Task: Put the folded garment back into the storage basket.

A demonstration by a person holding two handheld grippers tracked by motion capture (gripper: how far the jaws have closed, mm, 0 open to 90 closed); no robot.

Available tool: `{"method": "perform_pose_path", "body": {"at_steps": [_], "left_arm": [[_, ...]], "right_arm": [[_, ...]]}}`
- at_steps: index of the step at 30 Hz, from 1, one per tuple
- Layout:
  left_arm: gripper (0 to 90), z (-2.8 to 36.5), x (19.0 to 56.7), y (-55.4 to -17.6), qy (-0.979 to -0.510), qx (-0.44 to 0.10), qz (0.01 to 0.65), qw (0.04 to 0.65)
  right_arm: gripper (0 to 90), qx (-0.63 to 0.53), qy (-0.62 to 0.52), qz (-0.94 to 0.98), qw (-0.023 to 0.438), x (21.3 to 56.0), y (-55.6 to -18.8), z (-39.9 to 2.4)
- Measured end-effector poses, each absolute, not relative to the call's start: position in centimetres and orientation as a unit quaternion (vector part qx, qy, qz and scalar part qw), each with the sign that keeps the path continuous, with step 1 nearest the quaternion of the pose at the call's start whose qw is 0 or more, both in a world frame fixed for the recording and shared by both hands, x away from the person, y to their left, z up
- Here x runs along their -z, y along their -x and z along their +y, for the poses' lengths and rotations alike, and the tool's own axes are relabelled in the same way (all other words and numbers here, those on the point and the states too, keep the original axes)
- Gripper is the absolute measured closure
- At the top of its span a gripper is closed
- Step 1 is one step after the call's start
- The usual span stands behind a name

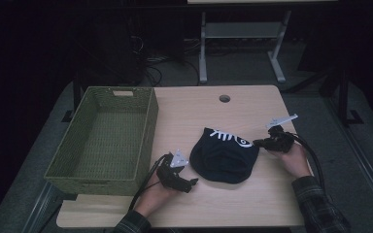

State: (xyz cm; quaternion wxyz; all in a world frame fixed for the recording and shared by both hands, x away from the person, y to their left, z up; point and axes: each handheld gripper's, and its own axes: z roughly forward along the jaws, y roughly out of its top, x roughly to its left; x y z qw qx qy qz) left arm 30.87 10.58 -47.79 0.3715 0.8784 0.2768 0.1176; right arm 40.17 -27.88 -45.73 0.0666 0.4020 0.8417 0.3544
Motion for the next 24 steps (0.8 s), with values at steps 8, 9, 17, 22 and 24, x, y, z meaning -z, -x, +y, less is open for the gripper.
{"method": "perform_pose_path", "body": {"at_steps": [8,9,17,22,24], "left_arm": [[11.4,10.6,47.8,-30.9,-0.879,-0.116,0.277,0.369],[11.4,10.6,47.8,-30.9,-0.88,-0.116,0.277,0.369],[11.7,10.4,47.4,-30.6,-0.886,-0.12,0.281,0.35],[11.6,10.4,47.1,-30.1,-0.89,-0.128,0.276,0.34],[11.6,10.5,47.0,-29.9,-0.89,-0.126,0.277,0.339]], "right_arm": [[90.0,-0.352,-0.388,0.849,0.063,45.6,-38.7,-27.8],[90.0,-0.353,-0.385,0.85,0.066,45.6,-38.5,-27.7],[90.0,-0.357,-0.371,0.855,0.059,45.2,-37.0,-27.4],[90.0,-0.351,-0.364,0.86,0.066,45.3,-36.4,-27.0],[90.0,-0.354,-0.367,0.858,0.071,45.3,-36.4,-27.1]]}}
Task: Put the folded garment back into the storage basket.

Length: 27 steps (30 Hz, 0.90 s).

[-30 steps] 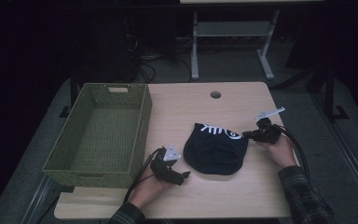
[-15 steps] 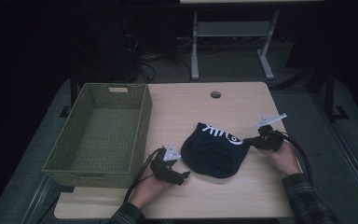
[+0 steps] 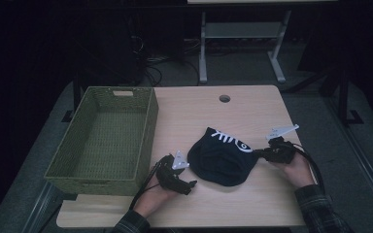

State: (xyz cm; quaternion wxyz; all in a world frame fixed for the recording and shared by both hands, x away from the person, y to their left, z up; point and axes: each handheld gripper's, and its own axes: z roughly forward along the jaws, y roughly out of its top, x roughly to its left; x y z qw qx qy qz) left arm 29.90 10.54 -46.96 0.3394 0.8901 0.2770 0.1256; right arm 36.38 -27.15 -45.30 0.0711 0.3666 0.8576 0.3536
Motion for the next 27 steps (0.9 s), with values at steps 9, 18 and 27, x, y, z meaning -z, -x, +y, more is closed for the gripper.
{"method": "perform_pose_path", "body": {"at_steps": [9,18,27], "left_arm": [[11.7,11.1,46.3,-29.0,-0.883,-0.111,0.287,0.353],[11.8,11.0,46.3,-28.9,-0.886,-0.109,0.283,0.35],[11.9,11.1,46.2,-29.0,-0.888,-0.108,0.282,0.348]], "right_arm": [[90.0,-0.345,-0.392,0.848,0.089,46.0,-37.3,-27.9],[90.0,-0.345,-0.374,0.858,0.076,46.0,-36.3,-27.4],[90.0,-0.339,-0.357,0.868,0.062,46.1,-34.3,-26.3]]}}
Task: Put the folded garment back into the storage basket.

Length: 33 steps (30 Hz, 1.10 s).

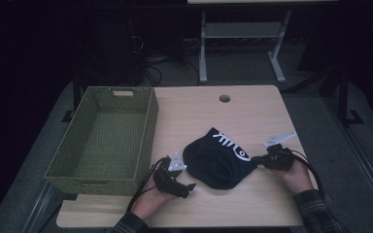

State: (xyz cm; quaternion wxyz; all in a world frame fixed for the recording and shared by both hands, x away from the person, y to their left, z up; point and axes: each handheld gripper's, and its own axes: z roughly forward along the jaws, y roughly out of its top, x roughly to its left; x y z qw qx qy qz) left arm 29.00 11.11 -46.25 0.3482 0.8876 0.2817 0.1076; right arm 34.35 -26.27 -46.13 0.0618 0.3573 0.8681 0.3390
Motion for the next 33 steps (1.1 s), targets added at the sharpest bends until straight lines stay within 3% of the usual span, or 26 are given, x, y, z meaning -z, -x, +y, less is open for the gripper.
{"method": "perform_pose_path", "body": {"at_steps": [8,12,13,14,16,22,28,33], "left_arm": [[12.2,11.1,45.9,-29.2,-0.887,-0.103,0.284,0.348],[12.2,11.1,45.6,-29.4,-0.886,-0.096,0.285,0.351],[12.3,11.1,45.6,-29.4,-0.886,-0.096,0.285,0.351],[12.3,11.0,45.4,-29.5,-0.886,-0.091,0.289,0.352],[12.4,10.9,45.1,-29.6,-0.887,-0.092,0.287,0.349],[12.7,10.5,44.0,-30.2,-0.887,-0.084,0.287,0.353],[12.5,9.4,42.6,-31.1,-0.891,-0.083,0.276,0.351],[12.7,8.5,41.8,-31.8,-0.894,-0.077,0.269,0.35]], "right_arm": [[87.8,-0.351,-0.37,0.856,0.087,45.7,-33.7,-26.5],[71.6,-0.355,-0.398,0.839,0.105,45.9,-33.4,-27.3],[71.6,-0.355,-0.398,0.839,0.105,45.9,-33.4,-27.3],[61.4,-0.35,-0.409,0.836,0.111,46.0,-33.3,-27.6],[50.1,-0.35,-0.412,0.831,0.132,46.2,-33.1,-28.0],[27.9,-0.341,-0.436,0.823,0.13,46.9,-32.9,-28.7],[15.3,-0.337,-0.449,0.815,0.146,47.6,-33.0,-28.8],[13.6,-0.336,-0.447,0.813,0.163,47.9,-33.0,-28.7]]}}
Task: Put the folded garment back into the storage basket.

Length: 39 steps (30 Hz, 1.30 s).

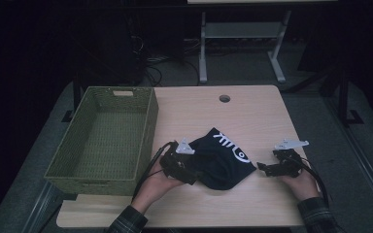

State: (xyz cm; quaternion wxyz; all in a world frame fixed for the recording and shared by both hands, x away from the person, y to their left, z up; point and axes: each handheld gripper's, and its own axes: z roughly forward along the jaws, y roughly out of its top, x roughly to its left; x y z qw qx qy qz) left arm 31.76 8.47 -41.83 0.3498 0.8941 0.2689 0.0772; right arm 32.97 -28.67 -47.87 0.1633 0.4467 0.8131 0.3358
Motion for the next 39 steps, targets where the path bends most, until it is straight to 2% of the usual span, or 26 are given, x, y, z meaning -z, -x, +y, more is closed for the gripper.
{"method": "perform_pose_path", "body": {"at_steps": [10,25,30,35,39], "left_arm": [[13.4,6.4,41.9,-32.7,-0.907,-0.065,0.261,0.324],[12.4,4.2,44.9,-33.7,-0.932,-0.026,0.248,0.262],[12.9,4.3,45.2,-33.7,-0.93,-0.024,0.247,0.271],[16.4,4.2,45.3,-33.5,-0.936,-0.04,0.236,0.257],[26.6,4.2,45.2,-33.4,-0.937,-0.057,0.233,0.253]], "right_arm": [[12.6,-0.35,-0.445,0.806,0.172,48.2,-32.8,-28.8],[11.4,-0.35,-0.444,0.807,0.174,48.3,-32.9,-28.9],[11.4,-0.35,-0.444,0.807,0.174,48.3,-32.9,-28.9],[11.3,-0.35,-0.444,0.807,0.174,48.3,-32.9,-28.9],[11.3,-0.349,-0.447,0.805,0.173,48.3,-32.9,-28.8]]}}
